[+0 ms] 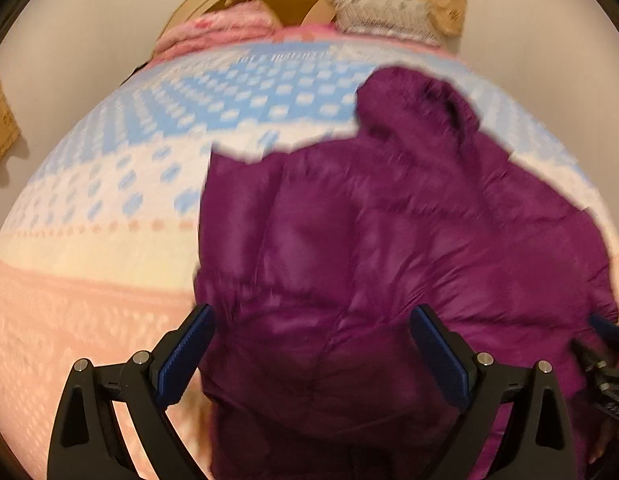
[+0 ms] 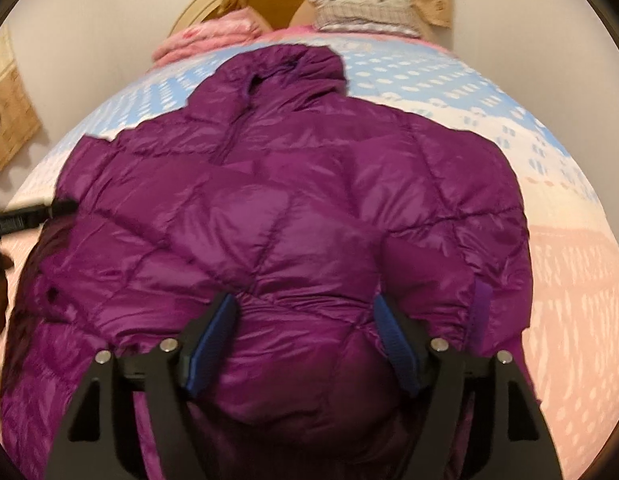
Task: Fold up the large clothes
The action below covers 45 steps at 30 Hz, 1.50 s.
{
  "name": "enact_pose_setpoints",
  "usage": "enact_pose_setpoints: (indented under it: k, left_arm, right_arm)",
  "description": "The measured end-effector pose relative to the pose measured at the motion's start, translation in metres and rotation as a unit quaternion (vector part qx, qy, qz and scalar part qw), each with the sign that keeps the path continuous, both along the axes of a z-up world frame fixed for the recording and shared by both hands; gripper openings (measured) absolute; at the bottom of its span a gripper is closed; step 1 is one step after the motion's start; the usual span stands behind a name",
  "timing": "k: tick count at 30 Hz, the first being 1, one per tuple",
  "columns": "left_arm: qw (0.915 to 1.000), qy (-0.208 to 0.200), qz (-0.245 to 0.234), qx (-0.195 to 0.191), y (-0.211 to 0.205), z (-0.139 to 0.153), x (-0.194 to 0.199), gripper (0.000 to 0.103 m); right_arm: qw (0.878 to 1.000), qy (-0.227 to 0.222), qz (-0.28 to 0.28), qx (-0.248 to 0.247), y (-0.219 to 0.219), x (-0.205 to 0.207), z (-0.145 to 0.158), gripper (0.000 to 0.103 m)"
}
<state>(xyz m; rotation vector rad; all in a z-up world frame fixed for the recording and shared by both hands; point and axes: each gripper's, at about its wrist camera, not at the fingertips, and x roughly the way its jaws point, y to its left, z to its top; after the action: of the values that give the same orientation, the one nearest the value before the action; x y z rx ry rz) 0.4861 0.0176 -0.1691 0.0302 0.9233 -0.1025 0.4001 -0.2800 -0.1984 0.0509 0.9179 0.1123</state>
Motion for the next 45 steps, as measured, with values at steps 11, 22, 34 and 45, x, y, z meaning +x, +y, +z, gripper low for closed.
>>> enact_pose_setpoints:
  k: [11,22,34,45]
  left_arm:
    - [0.9976,-0.029,-0.062,-0.011,-0.045,0.039,0.123,0.098]
    - [0.9984,-0.008,-0.039,-0.040,-0.079,0.028,0.277,0.098]
    - [0.9995,0.008,-0.025,-0.018,-0.100,-0.019,0.343,0.097]
    - [0.9918,-0.064,-0.107,-0.030,-0.104,0.026,0.297,0.004]
  right_arm:
    - [0.998,-0.030,-0.001,0.056,-0.035,0.124,0.059,0.079]
    - [0.994,-0.019,-0.044,0.102,-0.065,0.273,0.045,0.080]
    - [0.991,0.019,-0.059,0.123,-0.061,0.363,0.020,0.084]
    - [0.995,-0.037,-0.011,0.093,-0.054,0.320,0.047,0.011]
